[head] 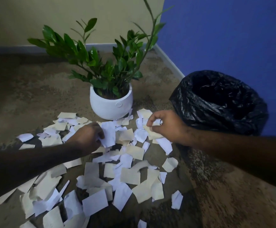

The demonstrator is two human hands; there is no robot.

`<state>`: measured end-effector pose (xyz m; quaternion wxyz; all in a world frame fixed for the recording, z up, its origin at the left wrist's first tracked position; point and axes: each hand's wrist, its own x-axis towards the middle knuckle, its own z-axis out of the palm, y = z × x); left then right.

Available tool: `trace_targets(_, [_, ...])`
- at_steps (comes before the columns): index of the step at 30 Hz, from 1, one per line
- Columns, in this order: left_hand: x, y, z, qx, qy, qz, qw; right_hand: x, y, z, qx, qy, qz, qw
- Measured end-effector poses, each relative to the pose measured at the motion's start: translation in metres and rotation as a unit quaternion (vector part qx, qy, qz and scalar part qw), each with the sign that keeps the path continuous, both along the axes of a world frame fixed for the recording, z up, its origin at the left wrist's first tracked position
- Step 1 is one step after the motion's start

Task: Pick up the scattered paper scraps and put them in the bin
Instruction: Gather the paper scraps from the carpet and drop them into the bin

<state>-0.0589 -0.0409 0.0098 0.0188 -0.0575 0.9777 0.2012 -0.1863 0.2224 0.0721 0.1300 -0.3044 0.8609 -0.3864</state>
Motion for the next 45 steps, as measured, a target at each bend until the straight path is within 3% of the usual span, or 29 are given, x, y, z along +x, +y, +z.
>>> trace_targets(7, [-0.008,0.006,0.028,0.048,0.054,0.023,0.997,-0.028,0.026,0.086,-0.148,0.012,-0.088,0.985])
trace_targets(14, [-0.007,0.018,0.054,0.136,0.062,0.085,0.985,-0.084,0.069,0.156,-0.274,0.1,-0.22,0.931])
trace_targets(18, [-0.014,0.035,0.071,0.183,0.075,0.135,0.971,-0.101,0.097,0.145,-0.234,0.125,-0.282,0.922])
trace_targets(21, [-0.025,0.055,0.084,0.209,0.077,0.133,0.966,-0.109,0.115,0.127,-0.121,0.113,-0.29,0.942])
trace_targets(24, [-0.04,0.078,0.096,0.218,0.088,0.113,0.965,-0.115,0.131,0.117,0.065,0.008,-0.224,0.972])
trace_targets(27, [-0.058,0.099,0.109,0.234,0.095,0.099,0.963,-0.117,0.139,0.115,0.131,-0.048,-0.207,0.968])
trace_targets(33, [-0.092,0.146,0.141,0.312,0.137,0.105,0.934,-0.138,0.148,0.115,0.014,-0.089,-0.242,0.966])
trace_targets(40, [-0.154,0.226,0.169,0.422,0.141,0.067,0.893,-0.152,0.152,0.105,-0.121,-0.133,-0.307,0.935])
trace_targets(45, [-0.199,0.283,0.165,0.497,0.104,0.076,0.858,-0.162,0.152,0.103,-0.124,-0.106,-0.37,0.915])
